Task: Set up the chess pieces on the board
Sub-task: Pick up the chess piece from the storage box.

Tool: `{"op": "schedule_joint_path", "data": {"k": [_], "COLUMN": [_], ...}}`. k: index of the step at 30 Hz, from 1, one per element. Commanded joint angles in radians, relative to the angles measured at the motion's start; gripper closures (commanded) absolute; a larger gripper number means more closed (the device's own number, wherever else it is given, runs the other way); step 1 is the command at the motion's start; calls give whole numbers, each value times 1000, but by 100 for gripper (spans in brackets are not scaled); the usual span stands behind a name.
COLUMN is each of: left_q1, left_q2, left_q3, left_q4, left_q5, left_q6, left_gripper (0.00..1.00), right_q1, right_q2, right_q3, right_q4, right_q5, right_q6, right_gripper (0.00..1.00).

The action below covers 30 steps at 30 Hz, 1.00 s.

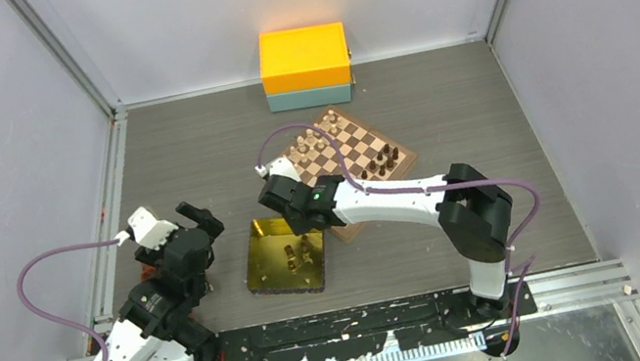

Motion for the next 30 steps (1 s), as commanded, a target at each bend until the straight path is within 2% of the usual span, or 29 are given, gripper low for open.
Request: {"op": "schedule_joint_path", "data": {"k": [1,14,21,30], "left_q1": [-5,-5,-4,-5], "left_q2": [0,3,-15,-23], "left_q3": [10,4,-1,-8], "left_q4": [47,47,44,46], "left_q5": [-28,-24,-22,-13], "left_q6": [6,1,4,4], "left_gripper": [0,0,0,0], "right_q1": [-2,-3,-9,-100], "right_q2": [-59,-152,-203,-288], "right_q3": [40,47,92,49], "right_q4": [41,-6,-113,-183], "right_q5": [29,83,176,206], "right_q6": [-13,-19,-1,22], "right_gripper": [99,99,99,99]}}
